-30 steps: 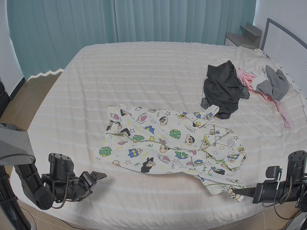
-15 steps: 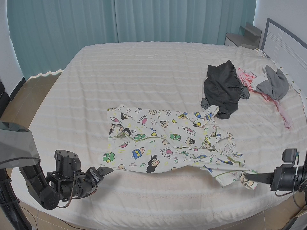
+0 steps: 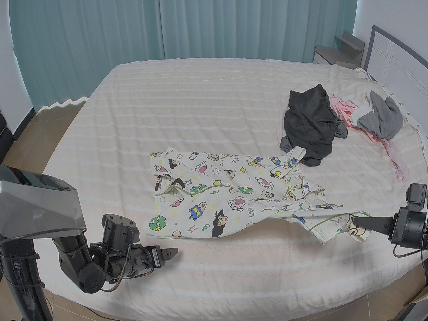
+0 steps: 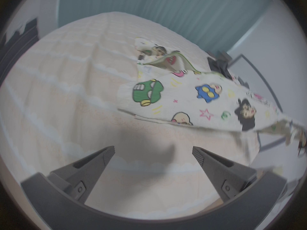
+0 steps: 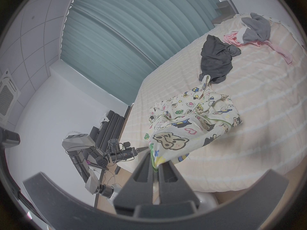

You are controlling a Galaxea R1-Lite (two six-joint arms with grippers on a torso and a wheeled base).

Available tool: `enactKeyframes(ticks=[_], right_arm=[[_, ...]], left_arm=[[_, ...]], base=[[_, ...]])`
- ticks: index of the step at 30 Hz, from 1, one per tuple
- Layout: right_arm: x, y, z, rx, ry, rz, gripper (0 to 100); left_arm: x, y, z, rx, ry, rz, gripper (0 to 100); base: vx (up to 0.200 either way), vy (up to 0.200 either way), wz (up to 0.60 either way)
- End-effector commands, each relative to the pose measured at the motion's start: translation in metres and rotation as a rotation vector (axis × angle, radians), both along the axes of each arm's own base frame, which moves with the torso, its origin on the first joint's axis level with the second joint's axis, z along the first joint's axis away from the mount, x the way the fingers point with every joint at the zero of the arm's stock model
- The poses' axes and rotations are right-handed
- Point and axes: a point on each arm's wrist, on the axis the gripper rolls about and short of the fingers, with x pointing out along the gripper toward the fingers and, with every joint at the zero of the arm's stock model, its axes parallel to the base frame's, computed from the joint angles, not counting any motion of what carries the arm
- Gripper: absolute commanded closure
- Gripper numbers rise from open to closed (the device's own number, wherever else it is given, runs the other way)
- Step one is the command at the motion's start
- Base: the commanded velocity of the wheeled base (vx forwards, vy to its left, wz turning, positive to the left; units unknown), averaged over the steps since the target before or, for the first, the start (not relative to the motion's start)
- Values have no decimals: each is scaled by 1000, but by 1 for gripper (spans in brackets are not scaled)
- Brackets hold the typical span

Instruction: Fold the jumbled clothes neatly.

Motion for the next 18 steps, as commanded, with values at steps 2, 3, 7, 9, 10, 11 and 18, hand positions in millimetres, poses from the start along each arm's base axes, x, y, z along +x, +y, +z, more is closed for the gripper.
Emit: enactKeyframes(ticks=[2, 3, 7, 9, 10, 11, 18], right_arm=[[2, -1, 2, 4, -3, -5, 100], [1, -1, 2, 5, -6, -5, 100], [1, -1, 2, 6, -6, -3, 100], [1, -1, 2, 5, -4, -1, 100], [1, -1, 2, 5, -4, -1, 100], [1, -1, 2, 5, -4, -1, 100], [1, 0, 1, 4, 2, 3, 100]], left_arm=[[0, -17, -9, 125, -65, -148, 0], [5, -22, -6, 135, -99, -149, 0], [26, -35, -2, 178, -176, -79, 0], [33, -37, -6, 212, -184, -46, 0], [37, -37, -7, 228, -188, -42, 0], [38, -37, -8, 236, -191, -42, 0], [51, -32, -14, 341, -224, -12, 0]], base=[[0, 0, 0], [0, 0, 0], [0, 0, 0], [0, 0, 0], [0, 0, 0], [0, 0, 0], [0, 0, 0]])
